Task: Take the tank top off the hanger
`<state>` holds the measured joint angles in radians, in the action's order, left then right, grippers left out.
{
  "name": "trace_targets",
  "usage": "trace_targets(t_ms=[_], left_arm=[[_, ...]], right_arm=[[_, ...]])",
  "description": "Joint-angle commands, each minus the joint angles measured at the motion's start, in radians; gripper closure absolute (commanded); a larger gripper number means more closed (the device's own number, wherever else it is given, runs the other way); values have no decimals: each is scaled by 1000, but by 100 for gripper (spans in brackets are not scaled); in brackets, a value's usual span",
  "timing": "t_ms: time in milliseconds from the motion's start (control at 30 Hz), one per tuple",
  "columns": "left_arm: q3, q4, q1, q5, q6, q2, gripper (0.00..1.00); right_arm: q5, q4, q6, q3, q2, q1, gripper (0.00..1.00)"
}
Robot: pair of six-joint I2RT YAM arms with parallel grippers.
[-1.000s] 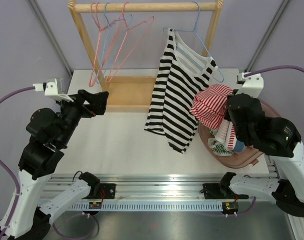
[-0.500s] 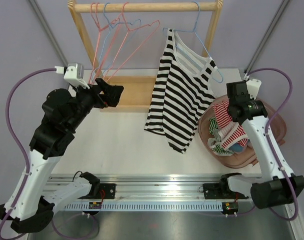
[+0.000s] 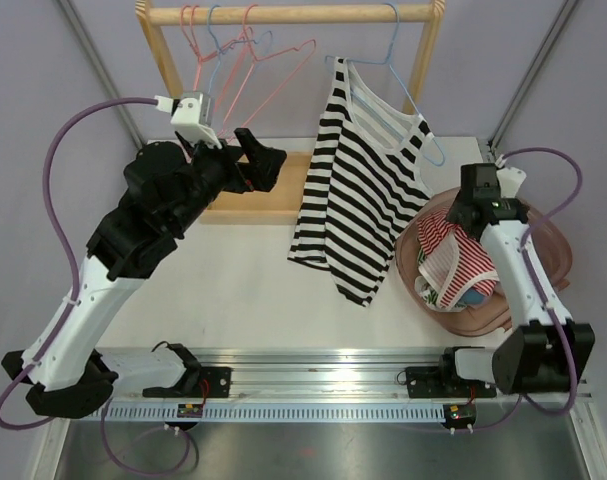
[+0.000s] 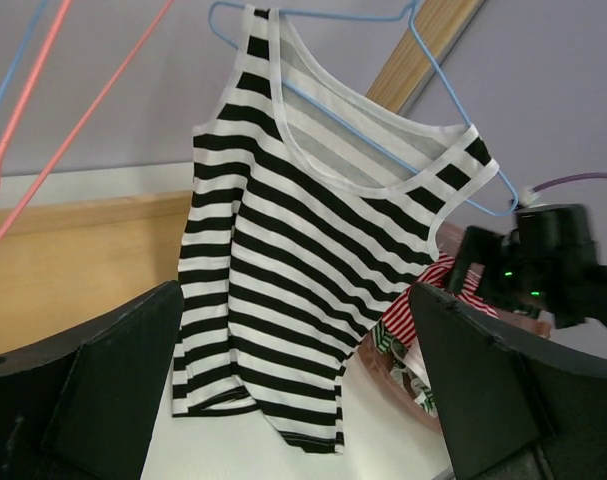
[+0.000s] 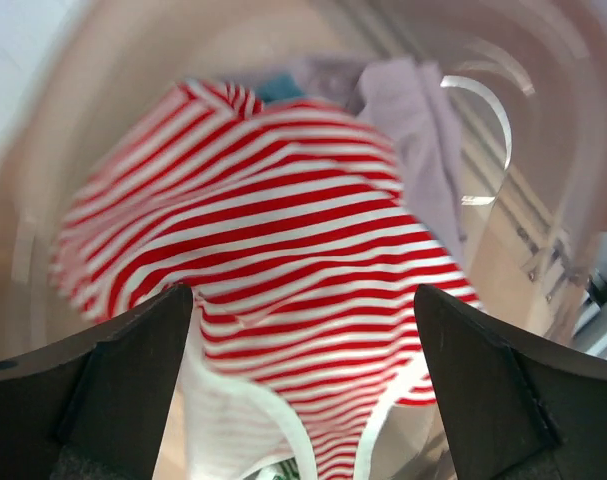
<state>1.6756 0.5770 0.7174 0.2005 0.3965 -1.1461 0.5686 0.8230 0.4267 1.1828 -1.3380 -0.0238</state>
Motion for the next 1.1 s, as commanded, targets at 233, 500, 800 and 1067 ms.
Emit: trace_targets(t_ms=[233,500,800,1067], left_arm=[[82,-103,125,120,10,-115,1],[251,-222,191,132,47,-331,1],[407,-469,203,134,67,-567,1],[792,-523,205,214,96,-967,1]], right_arm=[[-120,-22,-37,140,381,1,1],[-458,-64,-26,63,579,1,1],[-466,31,-23,107,692,1,1],[-658,97,-6,75,787,2,0]])
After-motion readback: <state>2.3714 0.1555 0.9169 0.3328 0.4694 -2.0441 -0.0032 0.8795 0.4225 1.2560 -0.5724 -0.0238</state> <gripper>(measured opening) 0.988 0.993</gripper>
